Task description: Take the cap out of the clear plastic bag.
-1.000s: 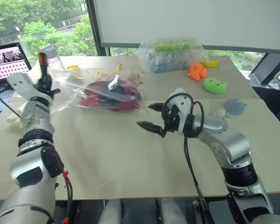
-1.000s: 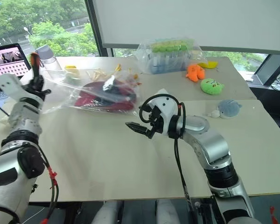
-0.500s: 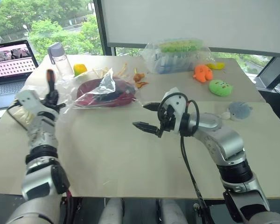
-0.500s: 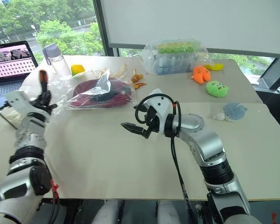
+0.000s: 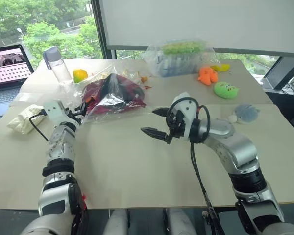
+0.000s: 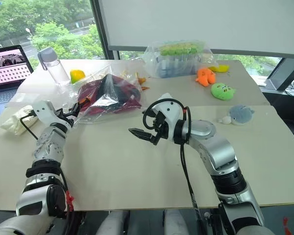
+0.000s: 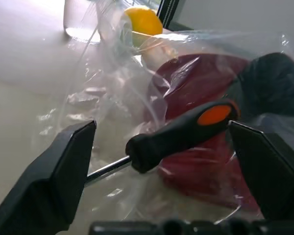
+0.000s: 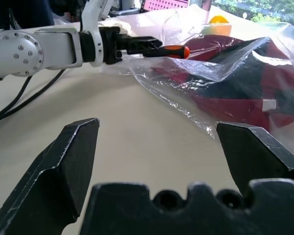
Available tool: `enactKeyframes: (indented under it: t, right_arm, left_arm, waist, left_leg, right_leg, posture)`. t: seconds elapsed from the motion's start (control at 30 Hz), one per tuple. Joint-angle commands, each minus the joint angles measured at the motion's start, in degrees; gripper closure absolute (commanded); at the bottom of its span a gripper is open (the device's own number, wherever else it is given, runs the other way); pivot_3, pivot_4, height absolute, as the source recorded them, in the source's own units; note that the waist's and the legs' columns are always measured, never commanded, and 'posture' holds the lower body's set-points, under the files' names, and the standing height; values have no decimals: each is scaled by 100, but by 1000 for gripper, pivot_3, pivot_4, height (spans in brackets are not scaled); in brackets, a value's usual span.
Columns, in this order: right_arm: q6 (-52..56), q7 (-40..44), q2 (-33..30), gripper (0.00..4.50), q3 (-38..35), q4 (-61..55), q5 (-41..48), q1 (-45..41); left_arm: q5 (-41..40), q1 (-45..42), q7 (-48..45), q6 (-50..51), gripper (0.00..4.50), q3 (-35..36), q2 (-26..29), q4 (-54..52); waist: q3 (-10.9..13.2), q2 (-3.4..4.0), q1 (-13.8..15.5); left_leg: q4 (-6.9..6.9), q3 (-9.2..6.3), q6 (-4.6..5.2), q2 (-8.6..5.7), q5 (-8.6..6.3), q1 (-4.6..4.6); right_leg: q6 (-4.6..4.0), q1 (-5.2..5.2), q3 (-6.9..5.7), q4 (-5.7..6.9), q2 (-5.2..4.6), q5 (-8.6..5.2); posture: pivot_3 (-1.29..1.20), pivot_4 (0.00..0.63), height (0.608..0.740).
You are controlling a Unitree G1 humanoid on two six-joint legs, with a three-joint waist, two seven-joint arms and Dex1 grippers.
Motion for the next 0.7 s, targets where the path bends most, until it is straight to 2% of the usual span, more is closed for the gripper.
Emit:
enactKeyframes:
  t: [0.03, 0.17, 0.33, 0.5, 0.7]
  right_arm:
    - [-124, -9, 16, 0, -102, -196, 7, -41]
    - [-132, 1, 30, 0, -83, -172, 2, -54]
    - [-143, 0, 59, 0, -60, -161, -15, -60]
    - [-156, 4, 85, 0, -45, -158, -25, -51]
    - [-211, 65, 166, 0, 24, -65, -46, -90]
  left_arm:
    - [7, 87, 210, 107, 38, -37, -20, -615]
    - [301, 150, 63, -32, 38, -322, 178, -1059]
    - [860, -76, -612, -233, 38, -868, 951, -1163]
    - [750, 65, -105, 640, 38, -435, 1401, -1336]
    - [1123, 727, -618, 855, 38, -688, 2138, -1753]
  waist:
    - [0, 0, 10]
    - [0, 0, 9]
    - [0, 0, -15]
    - [0, 0, -21]
    - [0, 0, -58]
  left_leg:
    - [0, 0, 0, 0, 0, 0]
    - [0, 0, 0, 0, 0, 0]
    - [-3, 0, 0, 0, 0, -1]
    - [-7, 0, 0, 1, 0, 2]
    - [-13, 0, 0, 3, 0, 2]
  right_leg:
    - [0, 0, 0, 0, 0, 0]
    - [0, -1, 0, 0, 0, 0]
    - [-1, -4, 1, -1, 2, 0]
    - [-1, -3, 2, -3, 0, -1]
    - [-2, -9, 2, 0, 2, -1]
  posture:
    - [0, 150, 740]
    - [0, 150, 740]
    - [0, 150, 740]
    - [0, 150, 740]
    - [0, 150, 740]
